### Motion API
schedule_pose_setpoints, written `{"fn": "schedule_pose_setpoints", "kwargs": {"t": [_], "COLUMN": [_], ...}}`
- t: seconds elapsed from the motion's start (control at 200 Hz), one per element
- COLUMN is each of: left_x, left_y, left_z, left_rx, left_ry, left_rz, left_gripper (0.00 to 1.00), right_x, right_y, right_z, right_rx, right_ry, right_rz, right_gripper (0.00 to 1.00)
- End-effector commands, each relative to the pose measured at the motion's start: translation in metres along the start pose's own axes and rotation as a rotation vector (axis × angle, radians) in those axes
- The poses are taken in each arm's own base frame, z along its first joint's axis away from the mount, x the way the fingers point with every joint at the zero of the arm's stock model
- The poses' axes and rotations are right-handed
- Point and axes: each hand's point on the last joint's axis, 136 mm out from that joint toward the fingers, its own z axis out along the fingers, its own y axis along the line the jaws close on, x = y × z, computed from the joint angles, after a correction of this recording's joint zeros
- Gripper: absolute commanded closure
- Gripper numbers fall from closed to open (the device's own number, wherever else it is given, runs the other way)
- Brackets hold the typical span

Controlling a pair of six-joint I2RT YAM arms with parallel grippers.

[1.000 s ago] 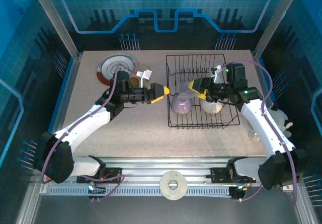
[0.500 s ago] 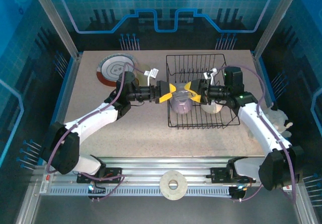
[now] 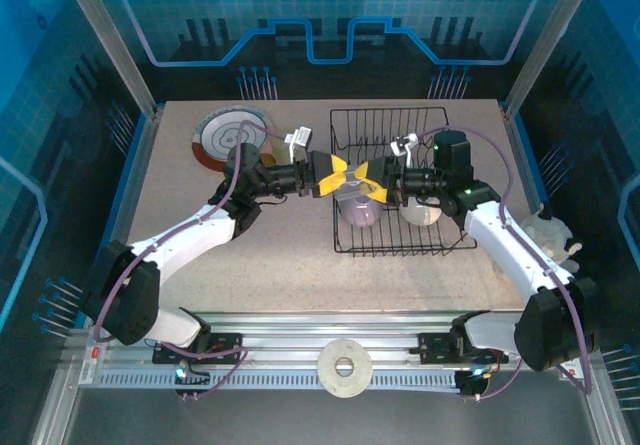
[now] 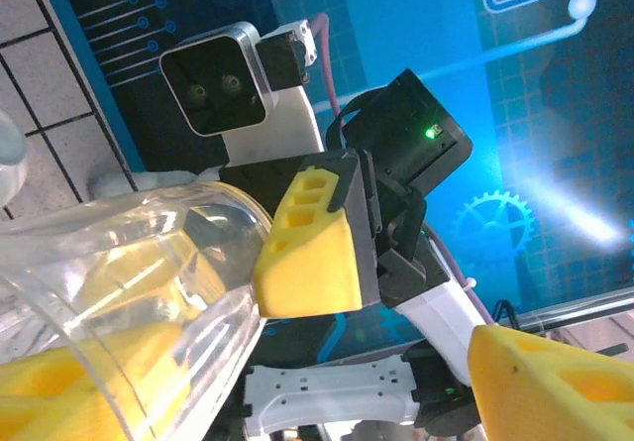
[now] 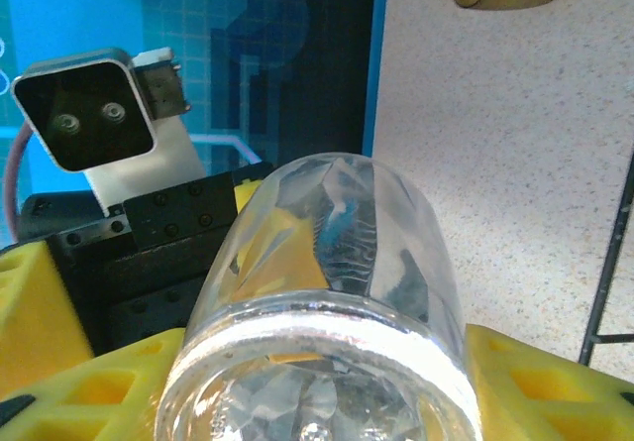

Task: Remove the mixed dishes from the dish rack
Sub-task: Place the cup at the middle-left of the table.

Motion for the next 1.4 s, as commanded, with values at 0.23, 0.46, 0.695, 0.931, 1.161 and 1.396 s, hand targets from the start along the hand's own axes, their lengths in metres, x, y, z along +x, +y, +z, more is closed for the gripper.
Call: {"fn": "schedule_pose_setpoints", "kwargs": {"t": [0.23,0.46,0.695,0.931,1.161,1.396], "left_x": [0.002,0.004,0.004,0.004,-0.001,-0.012], "left_y": [-0.017,-0.012,-0.002,0.003,0.002,-0.009], "left_z": [0.003,0.003,0.004,0.005,-0.007,-0.049], "left_rx": [0.103,0.096,0.061,0.019,-0.169,-0.481], "left_ry": [-0.023,-0.032,-0.034,-0.028,-0.043,-0.078], "left_rz": [-0.046,-0.058,-0.065,-0.056,0.043,0.203], "left_gripper": [0.98,1.0,1.0,1.0,1.0,1.0], "right_x": [-0.003,-0.004,-0.005,-0.005,-0.011,-0.009], "right_y": [0.001,0.007,0.012,0.004,-0.024,-0.028], "right_z": [0.011,0.012,0.005,-0.024,-0.065,-0.077], "right_rx": [-0.034,-0.054,-0.058,0.237,0.513,0.572], "right_ry": [0.014,0.015,-0.017,-0.148,-0.304,-0.345], "right_rz": [0.006,-0.009,-0.037,-0.205,-0.223,-0.257], "right_gripper": [0.54,0.5,0.0,0.0,0.0,0.0]}}
